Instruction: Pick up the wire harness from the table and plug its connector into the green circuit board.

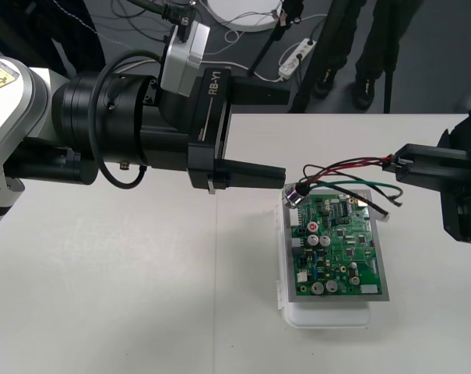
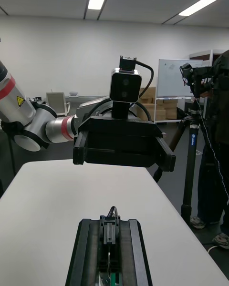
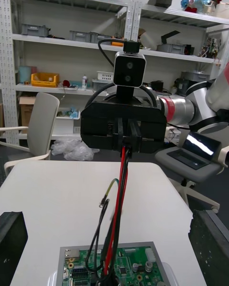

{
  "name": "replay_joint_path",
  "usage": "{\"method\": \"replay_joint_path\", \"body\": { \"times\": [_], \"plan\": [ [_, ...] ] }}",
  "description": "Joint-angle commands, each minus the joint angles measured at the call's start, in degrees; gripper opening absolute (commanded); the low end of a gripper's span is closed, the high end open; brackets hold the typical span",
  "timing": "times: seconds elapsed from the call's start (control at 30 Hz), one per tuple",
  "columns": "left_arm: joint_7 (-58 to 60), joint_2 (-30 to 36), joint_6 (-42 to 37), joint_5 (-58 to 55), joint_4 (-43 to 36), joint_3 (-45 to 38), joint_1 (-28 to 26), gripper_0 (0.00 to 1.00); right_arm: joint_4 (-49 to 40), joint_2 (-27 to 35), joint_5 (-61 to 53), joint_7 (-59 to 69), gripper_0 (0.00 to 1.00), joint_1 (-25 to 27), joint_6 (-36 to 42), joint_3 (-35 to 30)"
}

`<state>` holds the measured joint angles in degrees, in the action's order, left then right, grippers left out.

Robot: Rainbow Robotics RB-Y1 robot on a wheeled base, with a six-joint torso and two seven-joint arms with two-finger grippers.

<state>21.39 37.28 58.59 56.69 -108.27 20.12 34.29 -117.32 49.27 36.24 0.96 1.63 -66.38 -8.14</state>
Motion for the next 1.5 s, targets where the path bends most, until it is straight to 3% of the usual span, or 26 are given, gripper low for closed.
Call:
{"method": "replay_joint_path", "body": {
  "times": [0.03, 0.67, 1.5],
  "plan": [
    [1.81, 1.04, -3.13, -0.97, -0.18, 0.62, 2.19, 1.0, -0.37, -0.93, 0.59, 6.07, 0.0, -3.47, 1.6, 2.43],
    [1.81, 0.87, -3.22, 0.62, 0.43, 0.53, 1.84, 1.0, -1.42, -2.16, 3.31, 6.24, 0.0, -8.74, 9.95, 10.07],
    [1.9, -0.63, -3.4, 0.18, 0.34, 0.62, 1.4, 1.0, -6.43, -4.98, 4.98, 6.42, 0.0, -9.54, 17.69, 15.52]
  ]
}}
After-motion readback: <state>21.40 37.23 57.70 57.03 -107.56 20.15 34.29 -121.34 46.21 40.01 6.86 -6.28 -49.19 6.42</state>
